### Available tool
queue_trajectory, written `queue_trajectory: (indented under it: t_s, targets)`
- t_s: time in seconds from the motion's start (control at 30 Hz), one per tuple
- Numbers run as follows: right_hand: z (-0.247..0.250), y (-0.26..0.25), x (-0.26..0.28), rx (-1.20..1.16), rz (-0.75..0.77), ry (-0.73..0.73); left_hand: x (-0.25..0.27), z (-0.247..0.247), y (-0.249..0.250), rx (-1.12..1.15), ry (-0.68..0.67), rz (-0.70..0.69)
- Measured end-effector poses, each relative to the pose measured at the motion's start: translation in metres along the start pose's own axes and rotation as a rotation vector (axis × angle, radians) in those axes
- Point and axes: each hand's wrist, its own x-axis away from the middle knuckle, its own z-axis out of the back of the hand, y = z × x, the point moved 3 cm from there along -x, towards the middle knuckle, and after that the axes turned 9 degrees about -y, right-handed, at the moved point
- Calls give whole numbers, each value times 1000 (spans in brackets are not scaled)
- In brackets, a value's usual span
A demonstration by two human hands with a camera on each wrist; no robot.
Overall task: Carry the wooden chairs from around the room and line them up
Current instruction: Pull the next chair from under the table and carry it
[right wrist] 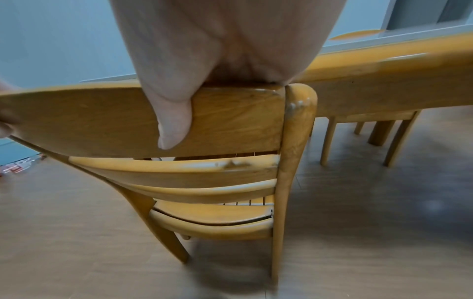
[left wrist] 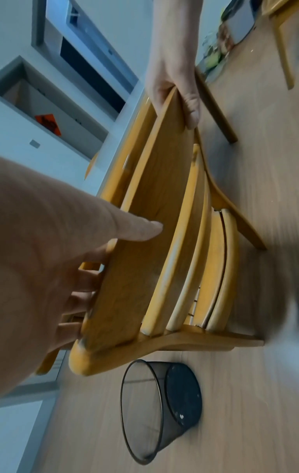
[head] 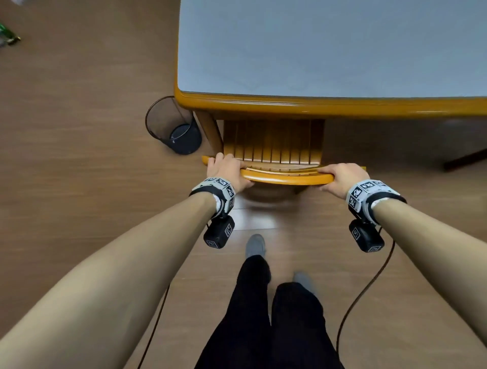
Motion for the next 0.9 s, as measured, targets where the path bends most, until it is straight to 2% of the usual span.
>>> queue_trajectory:
  t_s: [0.23,0.33,0.57,0.9]
  targets:
    - [-58,-17,53,-56,-53,-5,42,-22,-14,-8,43,-88]
    - [-98,-19,83,-91,-69,6,71,-41,-19,4,52,-129]
    - [-192,-22,179,-180,-61,-13,172,-115,-20,17,52,-155]
    - [-313,-36,317,-129,-65,-38,315,-221,-26,-9,12,-134]
